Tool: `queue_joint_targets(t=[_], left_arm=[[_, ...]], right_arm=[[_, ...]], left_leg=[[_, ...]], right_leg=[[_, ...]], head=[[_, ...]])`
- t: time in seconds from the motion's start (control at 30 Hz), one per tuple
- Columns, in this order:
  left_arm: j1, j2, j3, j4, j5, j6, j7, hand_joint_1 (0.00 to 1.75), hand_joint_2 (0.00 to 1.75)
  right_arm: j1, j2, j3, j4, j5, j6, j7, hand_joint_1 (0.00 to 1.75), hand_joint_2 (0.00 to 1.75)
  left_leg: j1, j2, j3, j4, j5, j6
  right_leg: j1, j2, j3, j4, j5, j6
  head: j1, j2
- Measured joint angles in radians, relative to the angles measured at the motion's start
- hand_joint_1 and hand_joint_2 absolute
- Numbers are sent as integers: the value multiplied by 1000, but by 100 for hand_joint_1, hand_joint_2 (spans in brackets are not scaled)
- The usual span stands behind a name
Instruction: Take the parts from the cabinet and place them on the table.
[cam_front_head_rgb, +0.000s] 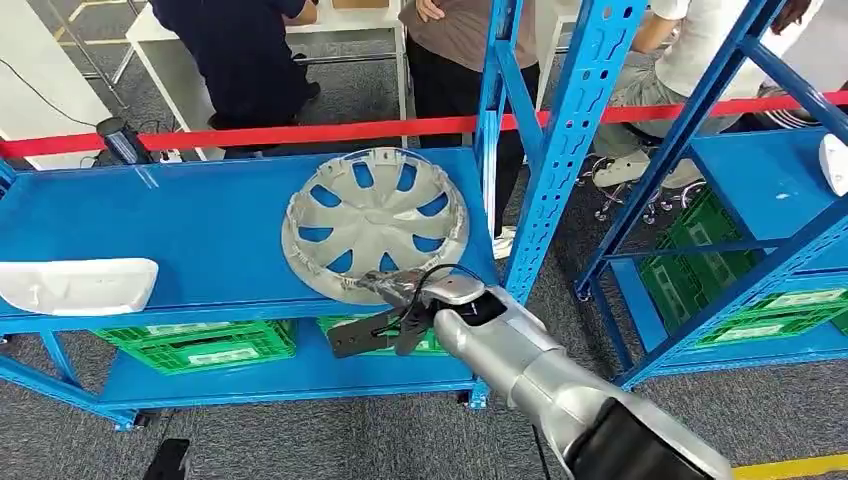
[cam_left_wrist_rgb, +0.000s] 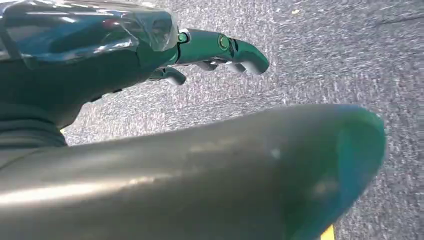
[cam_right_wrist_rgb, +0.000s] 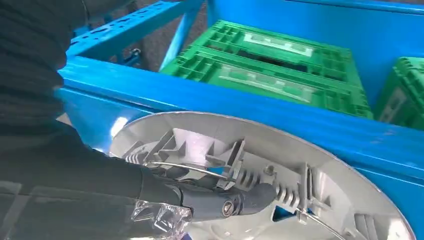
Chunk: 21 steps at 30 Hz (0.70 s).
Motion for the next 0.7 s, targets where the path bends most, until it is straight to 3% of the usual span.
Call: queue_joint_targets(t=[0.33, 0.57, 0.7], left_arm=[[-7, 11, -21, 8, 18, 1, 3, 0, 0], [1, 14, -21, 8, 40, 13, 5, 0, 0], [20, 9, -16, -15, 30, -1, 7, 0, 0]], right_arm=[[-7, -1, 4, 2, 3, 8, 8, 0, 175], [6, -5, 2, 3, 5, -88, -40, 0, 175], [26, -12, -8, 2, 10, -182, -87, 0, 175]], left_leg=[[0, 0, 3, 0, 0, 0], [0, 0, 2, 0, 0, 0], [0, 0, 1, 0, 0, 0]], right_leg=[[0, 0, 3, 0, 0, 0], [0, 0, 2, 0, 0, 0], [0, 0, 1, 0, 0, 0]], head=[[0, 0], [0, 0], [0, 0]])
